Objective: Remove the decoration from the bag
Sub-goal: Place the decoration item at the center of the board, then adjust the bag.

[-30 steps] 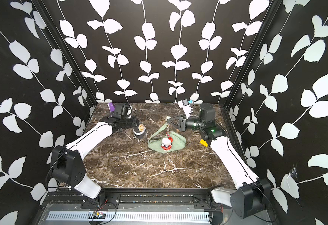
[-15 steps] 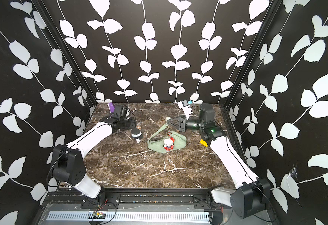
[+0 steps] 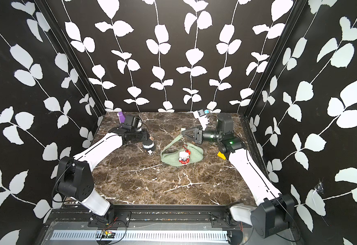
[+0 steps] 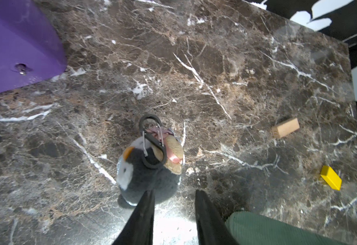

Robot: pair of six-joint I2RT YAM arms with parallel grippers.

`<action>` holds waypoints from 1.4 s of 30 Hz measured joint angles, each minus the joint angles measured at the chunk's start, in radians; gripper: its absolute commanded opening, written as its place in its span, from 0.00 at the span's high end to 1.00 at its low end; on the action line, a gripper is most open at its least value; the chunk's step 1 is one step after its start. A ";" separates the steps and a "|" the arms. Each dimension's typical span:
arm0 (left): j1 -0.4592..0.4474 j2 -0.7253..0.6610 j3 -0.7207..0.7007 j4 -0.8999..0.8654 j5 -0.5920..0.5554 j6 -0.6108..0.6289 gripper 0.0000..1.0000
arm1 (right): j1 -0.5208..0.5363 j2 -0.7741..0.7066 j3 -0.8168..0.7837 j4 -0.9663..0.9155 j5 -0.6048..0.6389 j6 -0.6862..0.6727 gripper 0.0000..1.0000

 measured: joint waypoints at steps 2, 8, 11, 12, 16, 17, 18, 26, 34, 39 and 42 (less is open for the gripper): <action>0.000 -0.006 0.000 0.001 0.019 0.022 0.64 | 0.000 0.000 0.000 0.000 0.001 0.003 1.00; -0.069 -0.129 -0.046 0.110 0.058 0.124 0.61 | 0.000 -0.005 0.001 0.003 0.025 0.037 1.00; -0.161 -0.215 -0.074 0.223 0.105 0.182 0.60 | 0.000 -0.008 0.001 0.024 0.036 0.058 1.00; -0.186 -0.235 -0.081 0.262 0.134 0.196 0.60 | 0.000 -0.008 0.001 0.030 0.041 0.064 1.00; -0.220 -0.267 -0.093 0.400 0.273 0.228 0.60 | 0.000 -0.008 0.001 0.048 0.045 0.091 1.00; -0.222 -0.265 -0.094 0.428 0.313 0.232 0.61 | 0.000 -0.008 0.001 0.056 0.045 0.098 1.00; -0.224 -0.263 -0.097 0.455 0.357 0.235 0.61 | 0.000 -0.008 0.001 0.063 0.045 0.104 1.00; -0.256 -0.212 -0.108 0.605 0.622 0.254 0.66 | 0.000 -0.008 0.001 0.106 0.027 0.146 1.00; -0.257 -0.157 -0.140 0.676 0.785 0.287 0.71 | 0.000 -0.008 0.010 0.132 -0.023 0.174 1.00; -0.257 -0.157 -0.146 0.679 0.825 0.327 0.66 | 0.000 -0.007 0.024 0.137 -0.056 0.183 1.00; -0.257 -0.157 -0.146 0.676 0.831 0.351 0.66 | 0.003 -0.007 0.027 0.139 -0.072 0.186 1.00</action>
